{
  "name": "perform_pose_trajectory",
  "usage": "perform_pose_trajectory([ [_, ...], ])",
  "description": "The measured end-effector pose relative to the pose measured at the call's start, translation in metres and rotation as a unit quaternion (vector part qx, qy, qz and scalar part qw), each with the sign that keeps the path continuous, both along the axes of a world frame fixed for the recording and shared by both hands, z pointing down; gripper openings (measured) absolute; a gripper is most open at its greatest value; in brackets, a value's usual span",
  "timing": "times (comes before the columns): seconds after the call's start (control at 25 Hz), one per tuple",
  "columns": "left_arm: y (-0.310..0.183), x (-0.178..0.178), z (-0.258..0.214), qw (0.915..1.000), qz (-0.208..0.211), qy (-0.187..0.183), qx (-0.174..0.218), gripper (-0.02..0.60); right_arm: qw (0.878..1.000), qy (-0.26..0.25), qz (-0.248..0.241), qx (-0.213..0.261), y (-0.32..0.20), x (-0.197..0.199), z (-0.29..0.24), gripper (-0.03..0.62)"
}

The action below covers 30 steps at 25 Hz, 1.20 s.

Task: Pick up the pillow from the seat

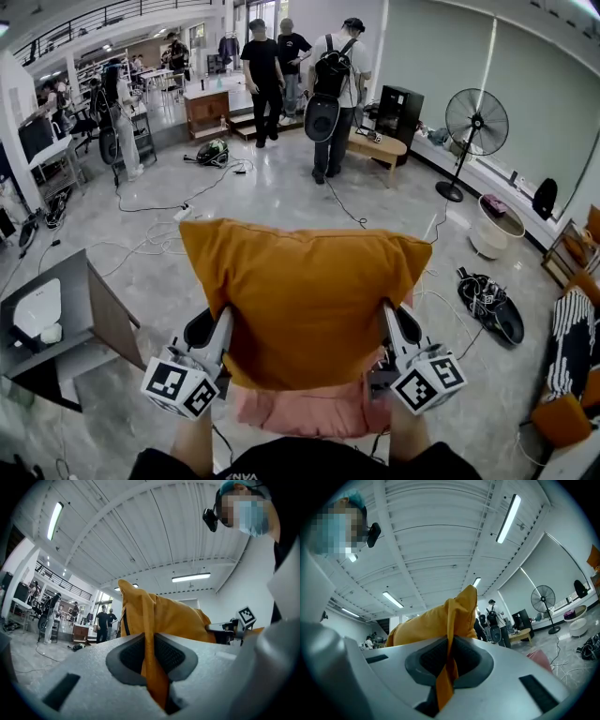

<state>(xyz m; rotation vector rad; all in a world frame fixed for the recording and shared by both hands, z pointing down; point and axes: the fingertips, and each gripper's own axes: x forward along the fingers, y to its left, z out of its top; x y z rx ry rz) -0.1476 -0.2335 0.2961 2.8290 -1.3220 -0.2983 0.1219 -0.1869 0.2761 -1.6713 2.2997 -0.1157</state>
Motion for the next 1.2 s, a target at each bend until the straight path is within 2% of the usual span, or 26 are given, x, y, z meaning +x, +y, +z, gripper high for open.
perform_pose_trajectory([
  [1.2,-0.034,0.021,0.013,0.9994,-0.024,-0.004,-0.026,0.055,1.000,0.011,-0.008,-0.025,-0.039,0.022,0.012,0.021],
])
